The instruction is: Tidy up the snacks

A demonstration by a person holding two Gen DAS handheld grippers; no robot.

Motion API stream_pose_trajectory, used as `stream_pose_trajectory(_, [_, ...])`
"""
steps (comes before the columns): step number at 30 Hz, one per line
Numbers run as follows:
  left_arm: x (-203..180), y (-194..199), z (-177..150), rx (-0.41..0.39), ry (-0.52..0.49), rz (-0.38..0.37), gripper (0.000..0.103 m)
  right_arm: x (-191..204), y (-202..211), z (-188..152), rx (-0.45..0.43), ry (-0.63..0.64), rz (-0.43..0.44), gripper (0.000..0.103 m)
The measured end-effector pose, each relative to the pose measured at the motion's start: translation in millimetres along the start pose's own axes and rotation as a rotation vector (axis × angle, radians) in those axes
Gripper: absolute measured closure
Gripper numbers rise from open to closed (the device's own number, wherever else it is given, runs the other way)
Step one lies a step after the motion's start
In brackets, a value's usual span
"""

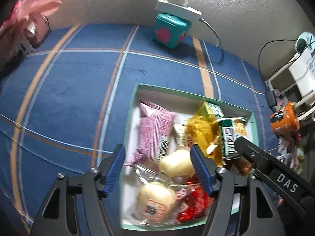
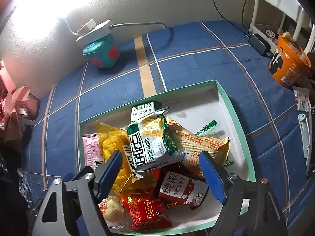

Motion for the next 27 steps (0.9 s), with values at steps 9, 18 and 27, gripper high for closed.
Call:
stream_pose_trajectory(9, [41.8,0.2,13.7,-0.088,-0.025,0.252,0.010,9.3,3.7,-3.9,0.000,0.059,-0.034,0.009])
stream_pose_trajectory(18, [67.4,4.2,20.0,-0.117,-0.019,0.375,0.010,13.8,0.8,-6.6,0.007,0.086,-0.044,0.000])
stream_pose_trajectory(27, [68.1,3.8,13.4,-0.098,-0.027,0.416,0.010,15.1,-1.2,-16.2,0.020,0.102,-0.065,0.000])
Point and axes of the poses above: each gripper's, at about its wrist camera, not at the fingertips, and y roughly against the way its jaws point, x to its left, z to its top, the point moved 9 cm from there along -y, roughly the way its jaws point, and after that the axes turned 15 degrees about z, right-handed, at the moved point
